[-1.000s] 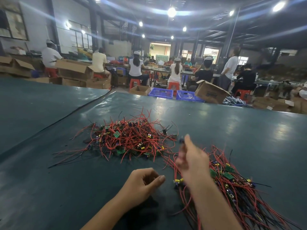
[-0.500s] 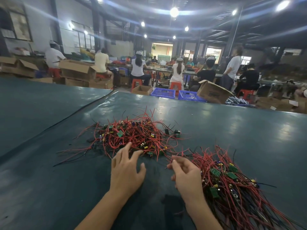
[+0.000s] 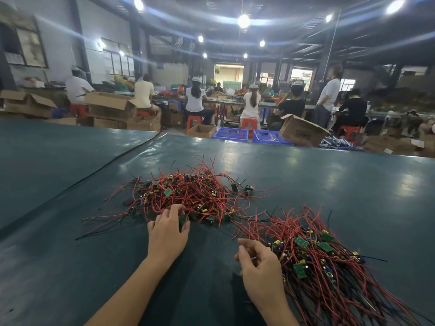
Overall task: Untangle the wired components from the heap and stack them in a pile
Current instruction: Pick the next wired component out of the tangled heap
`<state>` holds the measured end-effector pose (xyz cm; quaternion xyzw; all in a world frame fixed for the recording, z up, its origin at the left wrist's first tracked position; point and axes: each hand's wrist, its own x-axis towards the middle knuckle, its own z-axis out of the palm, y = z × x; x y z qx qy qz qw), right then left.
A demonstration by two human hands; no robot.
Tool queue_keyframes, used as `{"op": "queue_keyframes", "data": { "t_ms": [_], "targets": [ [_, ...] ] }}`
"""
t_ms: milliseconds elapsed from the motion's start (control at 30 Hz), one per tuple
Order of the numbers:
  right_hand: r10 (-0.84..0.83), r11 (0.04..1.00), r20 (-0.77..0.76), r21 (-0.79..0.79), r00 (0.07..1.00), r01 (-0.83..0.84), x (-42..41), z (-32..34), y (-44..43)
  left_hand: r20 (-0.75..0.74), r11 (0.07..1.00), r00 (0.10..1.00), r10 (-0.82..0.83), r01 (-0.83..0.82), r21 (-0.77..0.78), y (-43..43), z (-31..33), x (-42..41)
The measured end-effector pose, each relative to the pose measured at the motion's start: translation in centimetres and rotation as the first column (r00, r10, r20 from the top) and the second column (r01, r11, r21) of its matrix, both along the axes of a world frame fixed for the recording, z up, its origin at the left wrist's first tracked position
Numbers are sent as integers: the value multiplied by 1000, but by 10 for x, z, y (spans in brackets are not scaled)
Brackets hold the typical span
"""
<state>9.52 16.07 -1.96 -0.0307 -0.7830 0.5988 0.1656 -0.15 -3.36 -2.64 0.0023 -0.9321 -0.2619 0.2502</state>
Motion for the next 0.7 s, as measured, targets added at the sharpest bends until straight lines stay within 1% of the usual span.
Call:
{"op": "queue_keyframes", "data": {
  "t_ms": [133, 167, 233, 333, 367, 433, 500, 533, 633, 700],
  "targets": [
    [-7, 999, -9, 44, 1000, 8, 2, -1, -1, -41, 995, 995, -95, 95, -2, 1, 1, 16],
    [-2, 999, -9, 45, 1000, 2, 3, -1, -2, -74, 992, 989, -126, 127, 17, 2, 1, 21],
    [9, 999, -27, 54, 1000, -8, 4, 1, -3, -198, 976, 961, -194, 209, 58, 5, 3, 31],
    [57, 998, -56, 22, 997, -56, 6, 7, -6, -418, 945, 861, -288, 327, 23, 15, 8, 49],
    [85, 996, -54, -6, 995, -86, 7, 10, -8, -474, 934, 822, -316, 357, -4, 20, 10, 54],
    [136, 986, -53, -89, 989, -141, 10, 13, -9, -539, 909, 748, -387, 408, -86, 30, 14, 61],
    [176, 963, -62, -196, 982, -184, 12, 18, -10, -551, 876, 697, -460, 457, -154, 39, 16, 67],
    [200, 949, -69, -233, 977, -211, 13, 20, -11, -540, 857, 682, -492, 490, -162, 42, 17, 69],
    [247, 936, -98, -235, 964, -264, 14, 23, -14, -497, 805, 674, -546, 586, -91, 44, 18, 75],
    [237, 943, -125, -211, 964, -259, 14, 23, -16, -480, 771, 660, -578, 634, -57, 42, 18, 74]
  ]
}}
